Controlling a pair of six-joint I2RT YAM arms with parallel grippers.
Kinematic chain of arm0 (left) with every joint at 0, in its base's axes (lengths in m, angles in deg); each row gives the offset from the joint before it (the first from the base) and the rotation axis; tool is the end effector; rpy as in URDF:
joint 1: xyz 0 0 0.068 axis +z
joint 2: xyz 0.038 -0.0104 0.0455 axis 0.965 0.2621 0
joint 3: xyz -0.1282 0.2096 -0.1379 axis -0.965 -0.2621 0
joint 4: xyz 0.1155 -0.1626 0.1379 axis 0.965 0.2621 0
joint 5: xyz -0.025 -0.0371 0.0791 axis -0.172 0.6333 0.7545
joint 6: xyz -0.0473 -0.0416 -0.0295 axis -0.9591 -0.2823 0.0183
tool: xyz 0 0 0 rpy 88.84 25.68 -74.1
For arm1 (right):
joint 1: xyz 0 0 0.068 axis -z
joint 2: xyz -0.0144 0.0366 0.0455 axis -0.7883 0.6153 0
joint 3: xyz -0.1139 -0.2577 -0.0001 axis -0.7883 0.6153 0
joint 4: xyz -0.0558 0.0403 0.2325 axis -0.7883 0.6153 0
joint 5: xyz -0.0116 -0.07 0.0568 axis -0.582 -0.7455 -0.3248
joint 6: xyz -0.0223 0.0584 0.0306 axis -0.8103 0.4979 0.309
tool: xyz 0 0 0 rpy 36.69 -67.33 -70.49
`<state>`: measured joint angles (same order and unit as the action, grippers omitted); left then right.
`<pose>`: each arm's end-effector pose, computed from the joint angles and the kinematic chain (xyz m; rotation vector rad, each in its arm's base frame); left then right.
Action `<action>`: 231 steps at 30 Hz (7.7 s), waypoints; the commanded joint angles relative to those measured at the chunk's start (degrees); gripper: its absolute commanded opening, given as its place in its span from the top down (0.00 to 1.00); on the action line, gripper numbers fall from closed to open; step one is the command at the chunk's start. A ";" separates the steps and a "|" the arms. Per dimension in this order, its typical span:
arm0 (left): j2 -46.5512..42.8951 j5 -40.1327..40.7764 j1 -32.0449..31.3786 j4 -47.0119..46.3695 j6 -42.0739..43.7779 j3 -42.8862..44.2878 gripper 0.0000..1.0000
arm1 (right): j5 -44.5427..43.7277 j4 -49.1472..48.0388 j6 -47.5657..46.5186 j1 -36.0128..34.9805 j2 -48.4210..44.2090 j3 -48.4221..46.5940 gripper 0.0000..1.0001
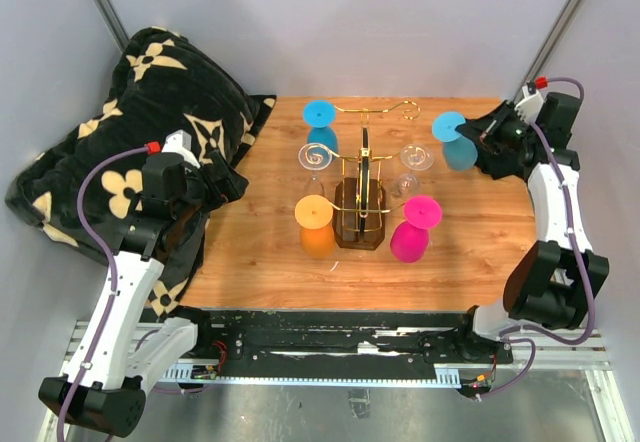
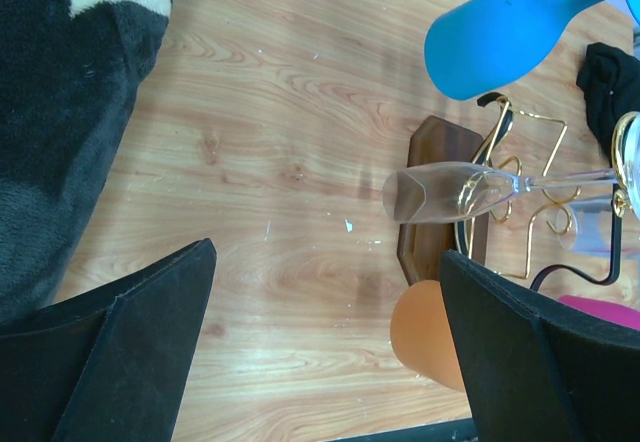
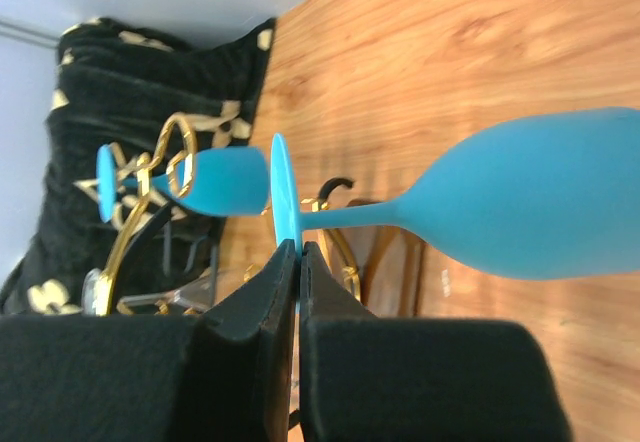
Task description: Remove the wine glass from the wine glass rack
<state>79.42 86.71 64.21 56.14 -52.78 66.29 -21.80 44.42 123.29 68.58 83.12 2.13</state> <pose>0.1666 -0.0327 0.3500 -0.3254 2.0706 -0.4584 0.3213 -0.0508 0.3673 0.3509 1.9175 1.0858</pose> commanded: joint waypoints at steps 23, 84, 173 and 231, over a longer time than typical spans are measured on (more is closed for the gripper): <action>3.58 -5.34 -0.22 -5.73 0.78 -2.48 0.00 | -36.18 -49.08 -92.55 -12.75 25.09 2.50 0.99; 7.00 -1.63 -0.22 -6.34 6.96 -2.92 0.00 | -37.97 -32.29 -114.25 -20.91 38.54 7.51 0.01; 3.52 -4.17 -0.22 -1.42 0.65 3.50 0.00 | 6.69 -1.72 6.80 -9.33 -13.97 12.32 0.99; 2.18 -0.99 -0.22 1.48 3.45 1.46 0.00 | 0.30 24.30 -10.72 1.18 -20.48 2.45 0.99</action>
<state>81.45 84.33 64.17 56.56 -50.53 68.32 -19.07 58.71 122.52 67.60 61.83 10.52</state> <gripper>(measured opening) 0.996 0.036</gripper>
